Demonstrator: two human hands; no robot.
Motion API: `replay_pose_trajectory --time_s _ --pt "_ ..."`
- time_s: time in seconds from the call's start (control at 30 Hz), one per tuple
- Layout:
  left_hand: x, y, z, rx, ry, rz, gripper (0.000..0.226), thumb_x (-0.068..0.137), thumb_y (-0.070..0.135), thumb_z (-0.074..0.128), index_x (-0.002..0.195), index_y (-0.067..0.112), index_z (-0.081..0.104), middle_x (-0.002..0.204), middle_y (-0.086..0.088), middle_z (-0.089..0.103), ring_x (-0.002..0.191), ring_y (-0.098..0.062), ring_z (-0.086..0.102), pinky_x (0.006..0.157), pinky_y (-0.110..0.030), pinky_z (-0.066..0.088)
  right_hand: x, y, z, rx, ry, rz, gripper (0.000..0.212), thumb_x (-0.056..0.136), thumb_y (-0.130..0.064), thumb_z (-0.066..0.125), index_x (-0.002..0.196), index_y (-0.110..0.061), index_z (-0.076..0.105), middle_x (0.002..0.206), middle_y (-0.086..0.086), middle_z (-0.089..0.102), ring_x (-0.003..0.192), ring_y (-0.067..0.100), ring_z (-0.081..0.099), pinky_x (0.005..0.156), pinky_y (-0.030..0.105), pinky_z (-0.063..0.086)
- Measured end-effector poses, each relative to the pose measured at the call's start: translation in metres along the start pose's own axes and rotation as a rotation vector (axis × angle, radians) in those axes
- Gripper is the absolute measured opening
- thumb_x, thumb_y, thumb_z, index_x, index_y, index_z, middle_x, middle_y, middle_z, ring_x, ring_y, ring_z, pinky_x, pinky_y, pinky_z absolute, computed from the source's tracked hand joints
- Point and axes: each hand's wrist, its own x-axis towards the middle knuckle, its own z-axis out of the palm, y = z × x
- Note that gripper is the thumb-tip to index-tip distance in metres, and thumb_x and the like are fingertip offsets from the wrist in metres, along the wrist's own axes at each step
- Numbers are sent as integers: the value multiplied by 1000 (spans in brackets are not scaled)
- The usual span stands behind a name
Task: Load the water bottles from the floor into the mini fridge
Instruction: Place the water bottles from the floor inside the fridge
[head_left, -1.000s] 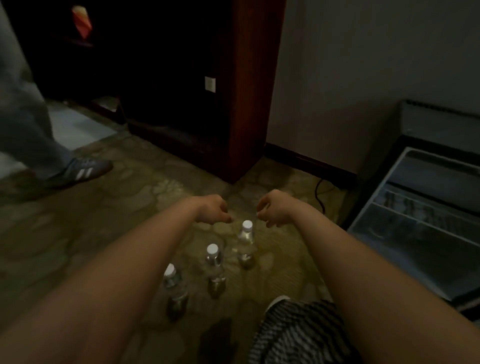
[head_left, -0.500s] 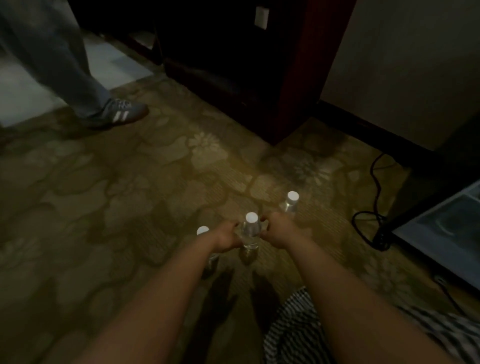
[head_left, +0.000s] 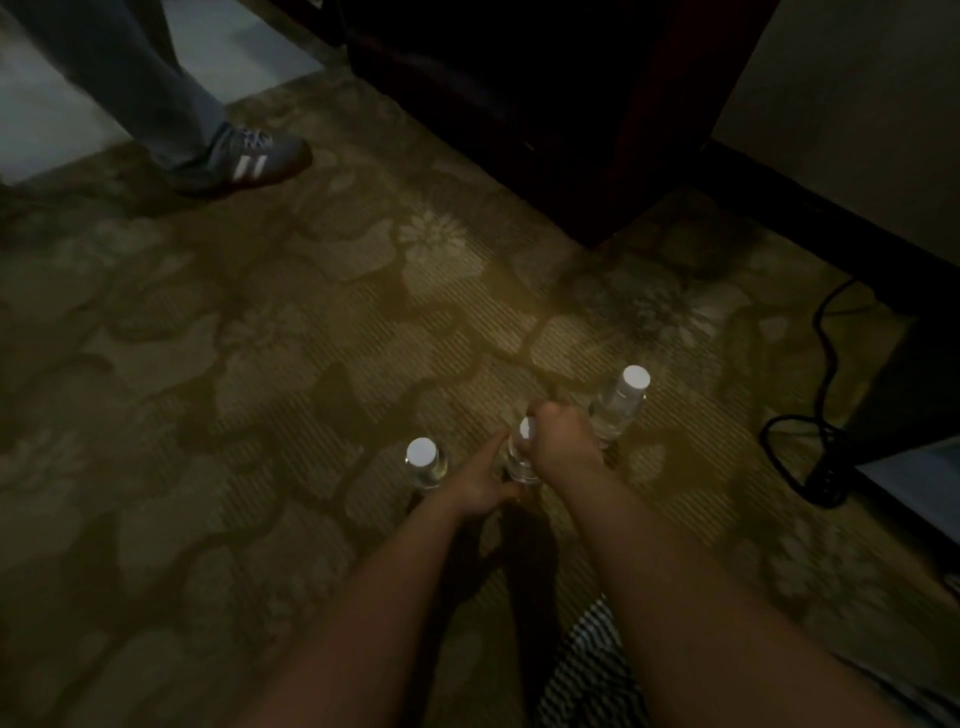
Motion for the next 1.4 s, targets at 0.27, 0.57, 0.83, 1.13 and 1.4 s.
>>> replay_pose_trajectory --time_s 0.27,0.57,0.83,1.13,1.4 --pt "-14 -11 4 -12 25 62 74 80 6 69 143 16 29 140 -5 45 127 -16 45 104 -30 40 -19 4 -9 6 -91 -92 33 90 -18 56 121 -8 55 125 15 56 115 28 54 91 35 45" --pt "-45 -3 21 -46 216 109 53 73 12 76 116 25 46 106 8 59 107 -15 58 86 -26 48 -56 -9 -63 -28 -268 -292 30 91 -19 55 118 -7 60 120 11 60 109 24 56 86 34 45" --pt "-90 41 27 11 283 286 46 68 15 80 106 25 55 89 17 62 87 0 61 68 -7 46 -109 -4 -120 -62 -222 -344 36 90 -25 57 124 -13 56 123 6 58 106 21 58 84 32 47" --pt "-128 127 55 124 148 439 48 70 22 79 113 26 57 96 15 59 91 -2 55 73 -15 46 -186 50 -168 167 192 -316 32 83 -36 67 105 -15 57 95 -2 57 85 15 55 65 26 42" --pt "-148 210 114 267 101 647 56 65 32 81 116 20 60 102 9 65 95 -9 60 83 -32 52 -253 119 -196 455 614 -310 22 85 -35 64 100 -22 56 94 -7 57 86 8 55 68 20 41"
